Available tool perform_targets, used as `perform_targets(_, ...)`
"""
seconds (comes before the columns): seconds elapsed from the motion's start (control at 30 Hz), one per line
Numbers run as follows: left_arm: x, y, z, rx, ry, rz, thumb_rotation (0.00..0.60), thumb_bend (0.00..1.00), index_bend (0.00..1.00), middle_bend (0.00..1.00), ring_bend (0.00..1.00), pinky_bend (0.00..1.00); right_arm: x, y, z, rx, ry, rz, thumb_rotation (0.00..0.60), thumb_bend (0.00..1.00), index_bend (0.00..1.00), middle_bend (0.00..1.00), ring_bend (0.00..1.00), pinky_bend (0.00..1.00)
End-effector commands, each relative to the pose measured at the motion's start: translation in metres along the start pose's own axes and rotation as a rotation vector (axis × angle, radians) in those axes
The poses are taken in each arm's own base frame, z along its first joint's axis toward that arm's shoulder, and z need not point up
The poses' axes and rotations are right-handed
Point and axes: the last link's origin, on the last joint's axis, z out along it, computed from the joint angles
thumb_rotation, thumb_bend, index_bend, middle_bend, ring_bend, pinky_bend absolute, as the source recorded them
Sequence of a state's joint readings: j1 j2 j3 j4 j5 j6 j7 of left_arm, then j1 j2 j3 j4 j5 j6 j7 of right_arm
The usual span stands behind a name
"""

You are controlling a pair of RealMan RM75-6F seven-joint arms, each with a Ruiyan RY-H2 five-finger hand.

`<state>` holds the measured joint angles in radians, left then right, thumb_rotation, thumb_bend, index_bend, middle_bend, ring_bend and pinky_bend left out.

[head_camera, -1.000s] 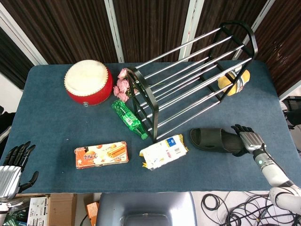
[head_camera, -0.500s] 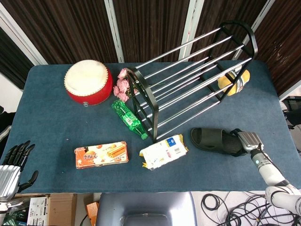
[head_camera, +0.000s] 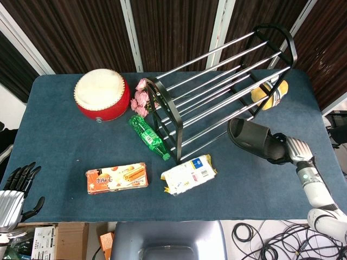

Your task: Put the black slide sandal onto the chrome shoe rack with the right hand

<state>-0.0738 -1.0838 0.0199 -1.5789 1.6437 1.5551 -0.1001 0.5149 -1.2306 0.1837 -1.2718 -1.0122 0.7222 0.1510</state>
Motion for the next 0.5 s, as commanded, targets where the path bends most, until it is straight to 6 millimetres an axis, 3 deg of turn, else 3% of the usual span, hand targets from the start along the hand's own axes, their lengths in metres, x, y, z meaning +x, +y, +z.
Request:
perform_targets(0.03, -0.001, 0.0, 0.001, -0.001, -0.005, 0.001, 0.6, 0.39, 0.0, 0.0, 0.0, 0.08, 0.007, -0.017, 0.014, -0.007, -0.016, 0.089, 0.6, 0.1, 0.87, 0.62, 0.67, 0.77)
perform_targets(0.17, 0.0, -0.001, 0.003, 0.002, -0.005, 0.003, 0.6, 0.39, 0.0, 0.0, 0.0, 0.08, 0.004, -0.056, 0.047, -0.019, -0.083, 0.129, 0.6, 0.09, 0.87, 0.62, 0.67, 0.76)
perform_targets(0.5, 0.001, -0.003, 0.005, 0.002, -0.007, -0.001, 0.6, 0.39, 0.0, 0.0, 0.0, 0.08, -0.006, -0.1, 0.085, -0.111, -0.076, 0.176, 0.6, 0.09, 0.84, 0.62, 0.66, 0.69)
